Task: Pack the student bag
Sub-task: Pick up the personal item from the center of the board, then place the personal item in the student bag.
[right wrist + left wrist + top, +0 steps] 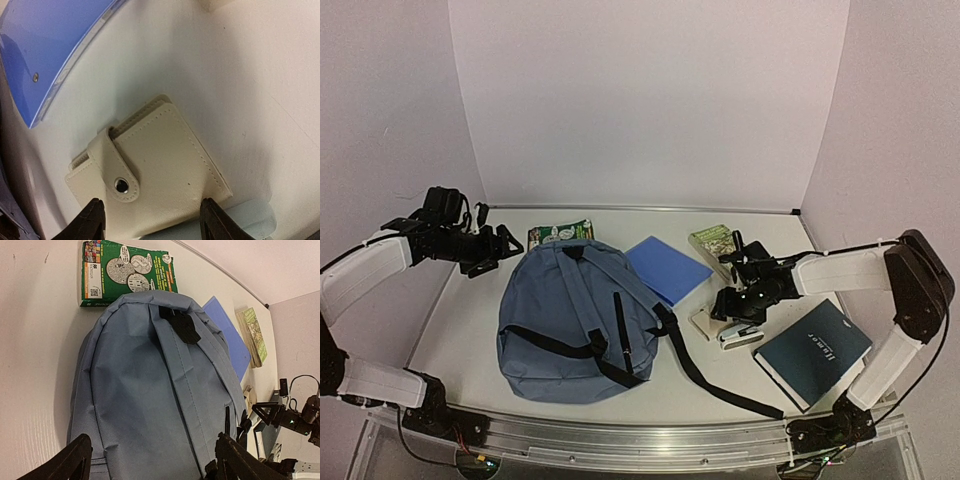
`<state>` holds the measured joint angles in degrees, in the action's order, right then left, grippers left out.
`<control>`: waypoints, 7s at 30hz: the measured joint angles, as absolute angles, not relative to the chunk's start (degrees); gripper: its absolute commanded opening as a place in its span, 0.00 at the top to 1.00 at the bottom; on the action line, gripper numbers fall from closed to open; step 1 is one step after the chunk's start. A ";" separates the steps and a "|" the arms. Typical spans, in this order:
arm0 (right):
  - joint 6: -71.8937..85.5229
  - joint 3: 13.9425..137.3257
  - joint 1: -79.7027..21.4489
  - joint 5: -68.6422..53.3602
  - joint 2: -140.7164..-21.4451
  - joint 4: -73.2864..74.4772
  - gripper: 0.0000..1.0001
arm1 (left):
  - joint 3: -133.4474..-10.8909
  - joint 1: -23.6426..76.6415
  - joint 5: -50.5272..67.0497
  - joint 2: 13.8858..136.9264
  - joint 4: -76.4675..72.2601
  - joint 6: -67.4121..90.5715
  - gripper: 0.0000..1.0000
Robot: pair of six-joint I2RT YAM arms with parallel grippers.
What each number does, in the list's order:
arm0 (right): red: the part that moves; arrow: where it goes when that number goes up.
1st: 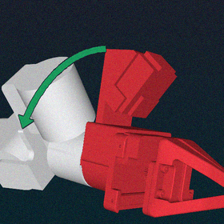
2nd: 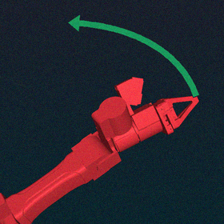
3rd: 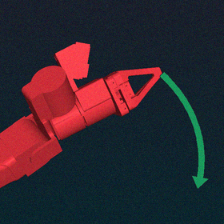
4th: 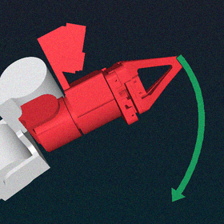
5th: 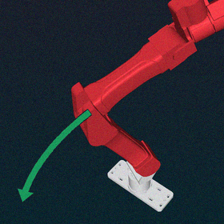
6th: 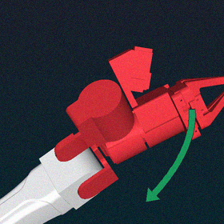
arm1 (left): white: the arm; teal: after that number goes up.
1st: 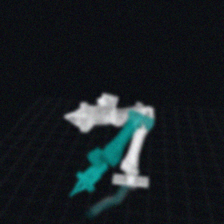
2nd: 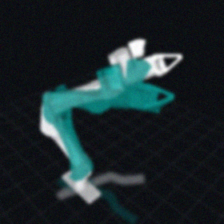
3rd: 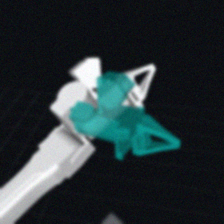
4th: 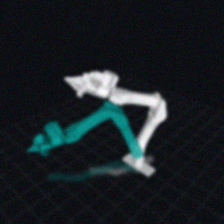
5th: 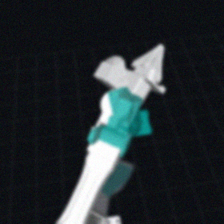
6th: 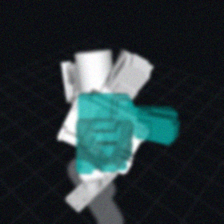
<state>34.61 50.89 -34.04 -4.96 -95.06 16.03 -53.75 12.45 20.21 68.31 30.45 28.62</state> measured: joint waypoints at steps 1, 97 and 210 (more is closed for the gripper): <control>34.99 50.49 -34.04 -4.97 -94.76 16.25 0.37 | -53.74 12.47 20.37 68.31 30.42 28.60 0.15; 37.28 53.91 -40.89 -31.91 -70.88 -8.27 0.71 | -75.97 50.00 39.04 92.55 3.30 34.98 0.94; 45.47 58.83 -51.20 -8.62 -99.74 -2.89 1.00 | -84.88 55.57 -11.04 115.37 52.11 54.11 0.46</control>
